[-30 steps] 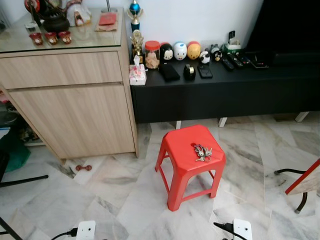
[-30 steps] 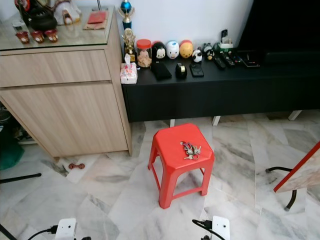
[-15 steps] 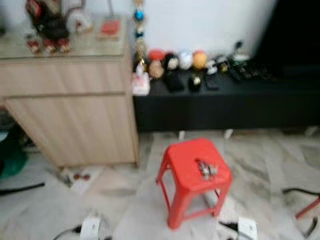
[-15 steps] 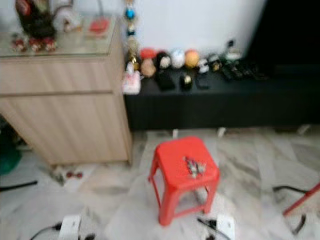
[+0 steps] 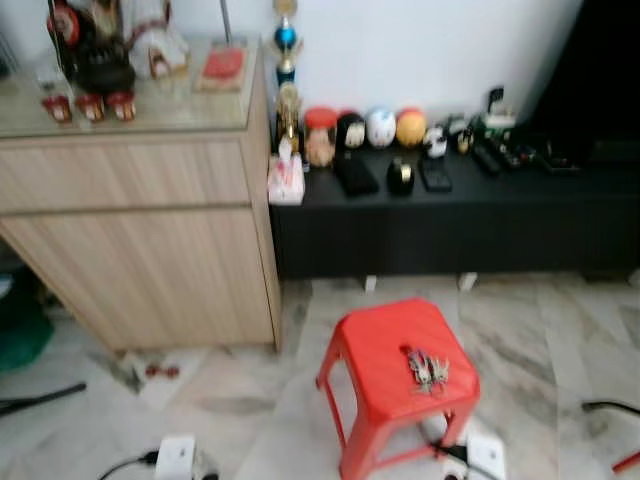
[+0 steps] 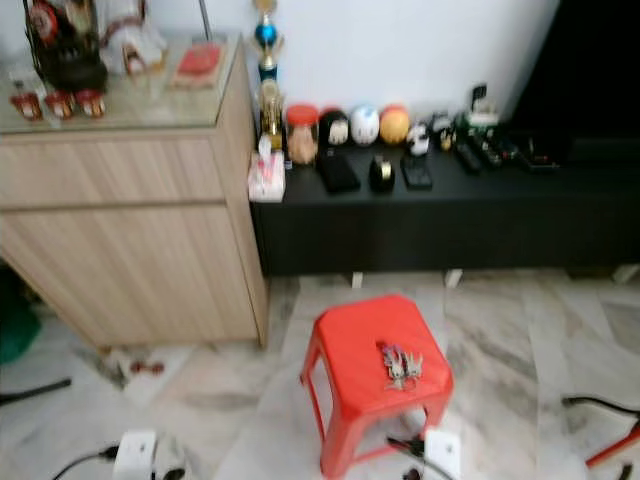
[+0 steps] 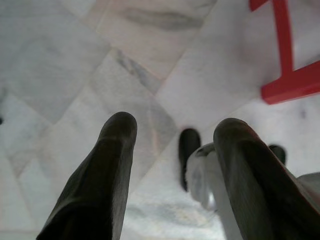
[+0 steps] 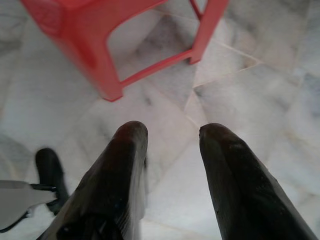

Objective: Hang keys on a hook

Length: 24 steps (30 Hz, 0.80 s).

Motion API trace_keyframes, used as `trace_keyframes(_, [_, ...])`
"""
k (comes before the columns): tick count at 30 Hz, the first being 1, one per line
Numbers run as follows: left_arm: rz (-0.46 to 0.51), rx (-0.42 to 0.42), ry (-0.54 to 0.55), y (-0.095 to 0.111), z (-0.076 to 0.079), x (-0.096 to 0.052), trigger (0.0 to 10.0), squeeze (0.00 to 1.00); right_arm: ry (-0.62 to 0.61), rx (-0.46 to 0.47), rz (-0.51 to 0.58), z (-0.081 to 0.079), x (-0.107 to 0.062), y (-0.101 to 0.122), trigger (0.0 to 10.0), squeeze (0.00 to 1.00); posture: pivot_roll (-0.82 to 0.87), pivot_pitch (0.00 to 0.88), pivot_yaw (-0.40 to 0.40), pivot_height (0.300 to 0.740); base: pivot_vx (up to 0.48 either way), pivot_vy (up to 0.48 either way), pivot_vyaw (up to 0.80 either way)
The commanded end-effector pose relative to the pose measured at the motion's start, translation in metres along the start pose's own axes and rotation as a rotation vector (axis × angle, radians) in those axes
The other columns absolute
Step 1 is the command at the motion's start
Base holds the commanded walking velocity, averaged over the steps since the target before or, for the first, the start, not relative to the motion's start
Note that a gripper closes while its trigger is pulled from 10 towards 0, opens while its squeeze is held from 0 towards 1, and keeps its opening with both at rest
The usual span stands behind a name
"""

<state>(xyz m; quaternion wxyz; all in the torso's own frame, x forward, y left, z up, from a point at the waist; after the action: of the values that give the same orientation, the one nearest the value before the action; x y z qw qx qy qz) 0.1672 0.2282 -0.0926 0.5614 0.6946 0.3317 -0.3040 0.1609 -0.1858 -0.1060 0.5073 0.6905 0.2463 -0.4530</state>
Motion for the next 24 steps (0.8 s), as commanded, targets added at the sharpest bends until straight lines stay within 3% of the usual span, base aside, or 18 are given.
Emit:
trace_keyframes(1, [-0.013, 0.026, -0.01, -0.0042, 0.003, -0.0008, 10.0, 0.0, -0.021, 0.001, -0.007, 0.009, -0.0006, -0.0025, 10.0, 0.0, -0.04, 0.0, -0.017, 0.74, 0.0, 0.0, 0.0])
trace_keyframes(20, [-0.01, 0.018, -0.009, -0.0046, 0.0036, -0.001, 10.0, 0.0, -0.021, -0.004, -0.007, 0.0094, -0.0005, -0.0017, 10.0, 0.0, -0.04, 0.0, -0.021, 0.74, 0.0, -0.344, 0.0])
trace_keyframes(24, [-0.015, 0.008, 0.0, -0.0052, 0.003, -0.001, 10.0, 0.0, -0.021, -0.004, -0.008, 0.0092, -0.0005, -0.002, 10.0, 0.0, -0.04, 0.0, -0.021, 0.74, 0.0, 0.0, 0.0])
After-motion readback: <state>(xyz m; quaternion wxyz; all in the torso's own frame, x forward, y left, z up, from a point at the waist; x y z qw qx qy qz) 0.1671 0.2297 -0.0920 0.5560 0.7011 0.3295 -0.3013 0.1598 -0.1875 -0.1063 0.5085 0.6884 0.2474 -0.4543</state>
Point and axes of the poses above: a point about 5 cm out from each wrist's last joint towards the gripper, its own x axis pointing out of the wrist towards the gripper, its own y axis along the axis of the wrist's last joint, z = x × y, the point moved 1 cm from there along x, pointing out of the wrist towards the gripper, and after that the axes turned 11 degrees about x, right-handed, at the moved point
